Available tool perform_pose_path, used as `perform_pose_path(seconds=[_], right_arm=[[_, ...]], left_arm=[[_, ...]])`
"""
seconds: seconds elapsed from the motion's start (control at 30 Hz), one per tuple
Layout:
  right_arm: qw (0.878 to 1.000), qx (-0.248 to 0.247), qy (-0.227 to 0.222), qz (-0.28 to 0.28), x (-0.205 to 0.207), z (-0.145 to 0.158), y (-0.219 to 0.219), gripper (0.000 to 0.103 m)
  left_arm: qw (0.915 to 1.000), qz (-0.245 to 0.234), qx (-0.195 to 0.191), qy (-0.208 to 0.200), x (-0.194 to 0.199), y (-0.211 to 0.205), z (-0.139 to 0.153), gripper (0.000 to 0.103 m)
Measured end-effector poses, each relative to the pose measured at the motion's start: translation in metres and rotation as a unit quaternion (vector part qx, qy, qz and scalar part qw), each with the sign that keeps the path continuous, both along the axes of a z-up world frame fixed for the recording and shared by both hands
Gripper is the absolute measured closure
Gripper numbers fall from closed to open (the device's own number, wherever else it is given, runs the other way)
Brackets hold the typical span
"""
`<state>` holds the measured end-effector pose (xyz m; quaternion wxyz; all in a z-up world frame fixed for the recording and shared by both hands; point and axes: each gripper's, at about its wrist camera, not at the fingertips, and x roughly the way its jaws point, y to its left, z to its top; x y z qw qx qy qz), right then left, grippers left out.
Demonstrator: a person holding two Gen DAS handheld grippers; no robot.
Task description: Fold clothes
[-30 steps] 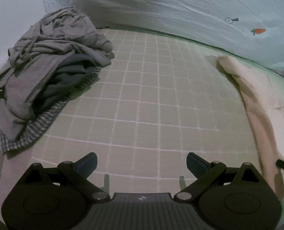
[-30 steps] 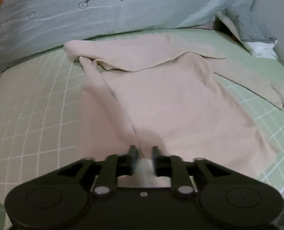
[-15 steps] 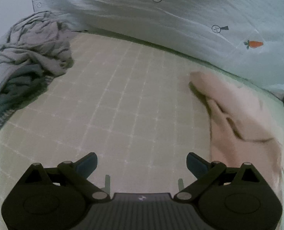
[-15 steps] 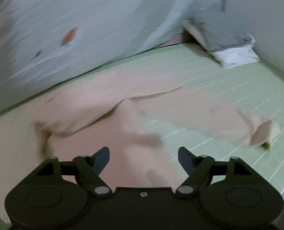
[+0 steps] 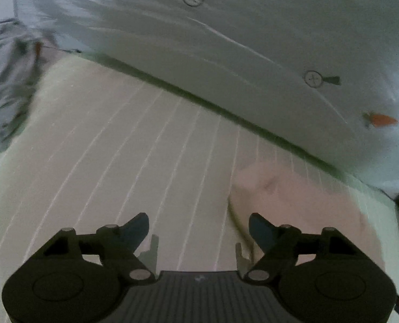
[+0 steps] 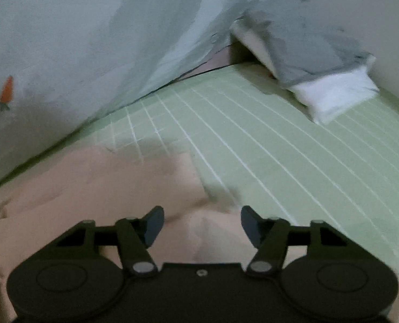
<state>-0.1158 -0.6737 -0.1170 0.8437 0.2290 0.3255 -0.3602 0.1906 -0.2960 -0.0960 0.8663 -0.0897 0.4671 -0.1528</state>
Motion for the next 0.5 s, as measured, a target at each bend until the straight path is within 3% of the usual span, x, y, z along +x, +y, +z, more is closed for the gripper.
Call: perform_pose_path(seconds=[0.13, 0.23, 0.3, 0.33, 0.4, 0.5], right_arm=[[1.0, 0.006, 0.008, 0.015, 0.034, -0.012, -0.027, 0.047], [1.0, 0.017, 0.008, 0.019, 0.052, -0.02, -0.041, 0.048], [0.999, 0.02, 0.011, 0.03, 0.058, -0.023, -0.043, 0.059], [0.999, 0.014, 0.016, 0.038, 0.061, -0.023, -0.041, 0.065], [0.998, 0.003, 0.025, 0.052, 0.065, -0.022, -0.04, 0.093], [0.998, -0.009, 0.02, 0.054, 0.06, -0.015, -0.042, 0.101]], left_arm=[[0.9995, -0.022, 0.007, 0.024, 0.036, -0.027, -0.013, 0.03], [0.9985, -0.039, 0.013, 0.035, 0.049, -0.041, -0.02, 0.046], [0.9979, -0.046, 0.015, 0.044, 0.053, -0.048, -0.024, 0.069], [0.9974, -0.049, 0.013, 0.051, 0.055, -0.05, -0.026, 0.09], [0.9973, -0.052, 0.011, 0.051, 0.056, -0.056, -0.027, 0.096], [0.9972, -0.06, 0.036, 0.027, 0.053, -0.068, -0.018, 0.098]])
